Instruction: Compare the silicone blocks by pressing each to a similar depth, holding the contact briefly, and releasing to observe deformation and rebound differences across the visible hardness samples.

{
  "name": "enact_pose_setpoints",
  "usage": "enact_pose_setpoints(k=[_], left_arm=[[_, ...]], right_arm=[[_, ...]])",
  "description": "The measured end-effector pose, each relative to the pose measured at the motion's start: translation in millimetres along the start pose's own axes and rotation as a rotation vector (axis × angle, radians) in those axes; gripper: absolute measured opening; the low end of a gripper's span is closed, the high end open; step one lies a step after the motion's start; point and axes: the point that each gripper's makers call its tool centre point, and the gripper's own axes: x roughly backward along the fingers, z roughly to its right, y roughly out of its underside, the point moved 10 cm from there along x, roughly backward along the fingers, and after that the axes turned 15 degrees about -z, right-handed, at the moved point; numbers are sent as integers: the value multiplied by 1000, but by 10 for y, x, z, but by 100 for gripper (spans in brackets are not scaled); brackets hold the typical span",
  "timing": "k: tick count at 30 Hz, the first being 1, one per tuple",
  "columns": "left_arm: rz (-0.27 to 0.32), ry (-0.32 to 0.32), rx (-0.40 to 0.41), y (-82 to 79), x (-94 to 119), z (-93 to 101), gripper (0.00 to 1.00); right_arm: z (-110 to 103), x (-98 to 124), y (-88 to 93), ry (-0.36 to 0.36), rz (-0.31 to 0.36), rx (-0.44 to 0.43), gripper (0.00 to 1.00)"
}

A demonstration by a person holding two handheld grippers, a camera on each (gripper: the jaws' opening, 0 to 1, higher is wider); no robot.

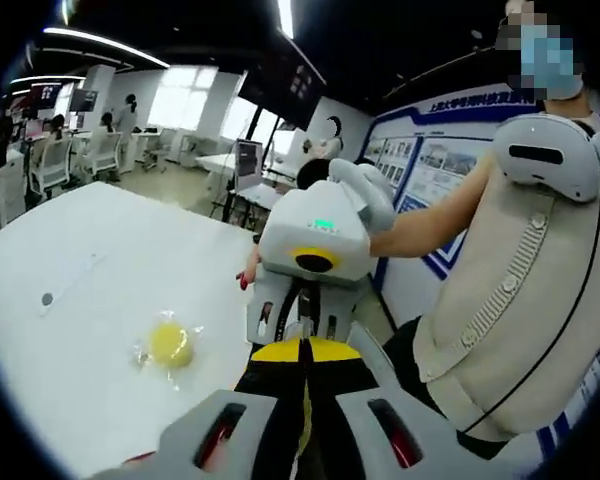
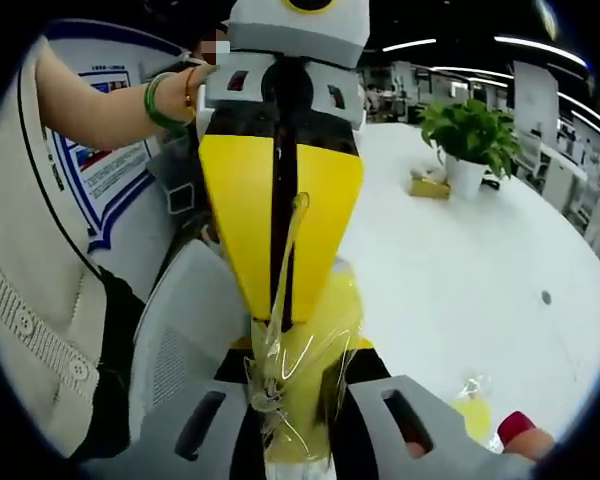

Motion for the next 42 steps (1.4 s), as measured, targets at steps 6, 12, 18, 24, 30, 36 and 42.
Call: enact_pose_setpoints(k=[6, 12, 18, 24, 30, 36, 42], left_arm=[[-3, -19, 5, -14, -30, 15, 0], [-10, -23, 59, -28, -37, 6, 0], [-14, -37, 139, -42, -47, 12, 0], [-14, -59, 185, -72, -47, 20, 0], [15, -86, 194, -109, -33, 34, 0], [21, -81, 194, -131, -15, 39, 0], [18, -78, 192, -128, -18, 58, 0]], right_arm=[[2, 15, 24, 14, -12, 6, 8], [5, 18, 37, 14, -11, 5, 8], [22, 33, 57, -2, -6, -8, 9], [65, 59, 61, -7, -1, -35, 11], [106, 107, 51, 19, 23, 8, 14], [117, 130, 34, 32, 31, 40, 17], [106, 126, 36, 35, 31, 38, 21]])
